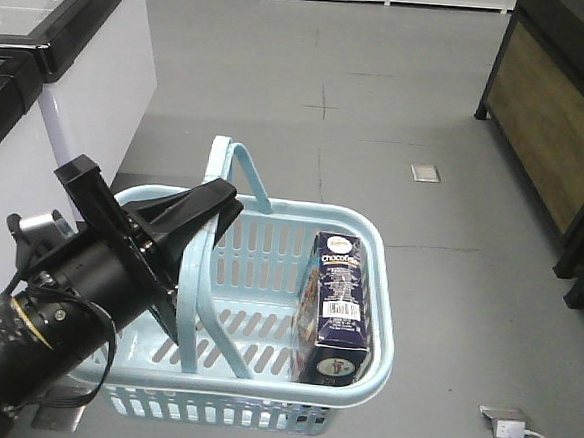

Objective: Left arm holds basket, right arm returns cookies
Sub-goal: 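Drive toward the drink shelves holding the basket in the left gripper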

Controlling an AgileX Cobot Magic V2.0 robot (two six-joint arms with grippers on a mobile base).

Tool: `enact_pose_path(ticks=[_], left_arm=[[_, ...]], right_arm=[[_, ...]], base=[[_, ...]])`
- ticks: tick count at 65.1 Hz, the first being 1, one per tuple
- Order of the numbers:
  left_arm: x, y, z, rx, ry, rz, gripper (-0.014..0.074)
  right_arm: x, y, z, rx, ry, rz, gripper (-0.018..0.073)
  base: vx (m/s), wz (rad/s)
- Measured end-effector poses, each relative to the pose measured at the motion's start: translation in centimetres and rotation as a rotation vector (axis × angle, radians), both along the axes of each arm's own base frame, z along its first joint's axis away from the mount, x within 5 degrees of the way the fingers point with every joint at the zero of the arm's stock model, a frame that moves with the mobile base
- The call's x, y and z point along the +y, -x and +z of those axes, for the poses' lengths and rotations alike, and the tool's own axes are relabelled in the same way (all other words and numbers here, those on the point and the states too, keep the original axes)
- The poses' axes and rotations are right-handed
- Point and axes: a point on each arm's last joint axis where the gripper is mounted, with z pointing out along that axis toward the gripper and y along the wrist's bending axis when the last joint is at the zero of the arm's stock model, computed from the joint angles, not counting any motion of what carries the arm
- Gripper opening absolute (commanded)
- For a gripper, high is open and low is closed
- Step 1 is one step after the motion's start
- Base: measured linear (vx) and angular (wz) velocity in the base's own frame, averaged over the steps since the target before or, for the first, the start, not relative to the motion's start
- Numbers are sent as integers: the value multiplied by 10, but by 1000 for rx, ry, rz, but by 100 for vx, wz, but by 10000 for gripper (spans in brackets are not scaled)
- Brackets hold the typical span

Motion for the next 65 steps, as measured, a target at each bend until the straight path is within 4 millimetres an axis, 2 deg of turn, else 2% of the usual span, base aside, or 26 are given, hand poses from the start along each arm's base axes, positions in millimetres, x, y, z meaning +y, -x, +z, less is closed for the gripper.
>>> enact_pose_path(ticks=[65], left_arm=[[0, 0, 0, 0, 0, 0, -3]], right_arm=[[0, 0, 0, 0, 0, 0, -6]], base=[[17, 4]])
